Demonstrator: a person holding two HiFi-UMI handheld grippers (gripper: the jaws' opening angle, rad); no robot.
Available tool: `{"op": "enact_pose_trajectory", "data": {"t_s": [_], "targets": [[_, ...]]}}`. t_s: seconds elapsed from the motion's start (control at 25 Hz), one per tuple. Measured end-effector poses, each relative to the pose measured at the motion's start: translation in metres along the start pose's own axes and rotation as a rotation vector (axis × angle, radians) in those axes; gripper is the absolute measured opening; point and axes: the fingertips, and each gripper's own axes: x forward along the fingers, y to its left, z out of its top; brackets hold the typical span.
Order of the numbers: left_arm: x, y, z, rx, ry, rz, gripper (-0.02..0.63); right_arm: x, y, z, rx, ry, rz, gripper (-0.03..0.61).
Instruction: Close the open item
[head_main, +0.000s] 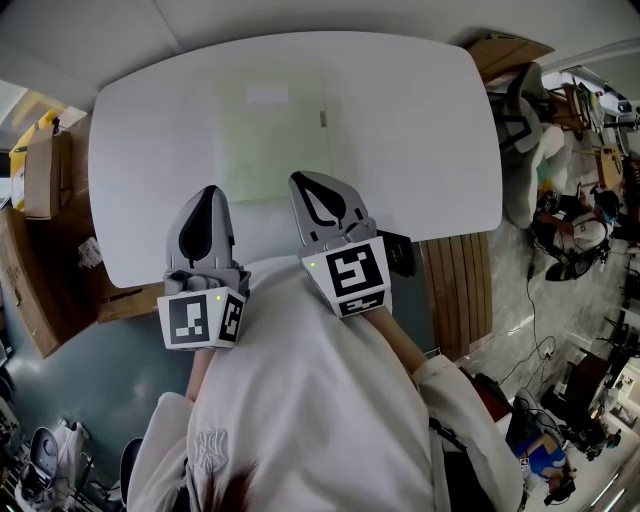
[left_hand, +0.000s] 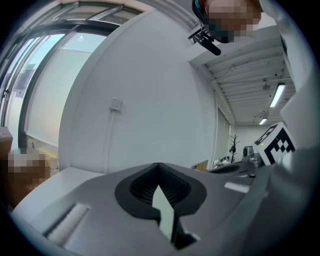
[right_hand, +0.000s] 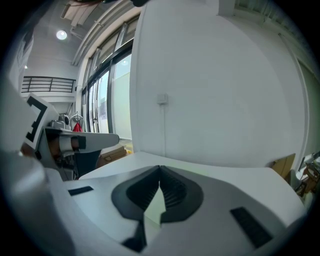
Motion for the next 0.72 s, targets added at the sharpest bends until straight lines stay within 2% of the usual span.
{"op": "enact_pose_trajectory", "data": {"t_s": [0.72], "targets": [[-0.0005,0.0014,-0.0018,0.000,0.000,0.001,0.008,0.0013,0.0001,-0.0013,-0.001,0.002,-0.001,0.009]]}}
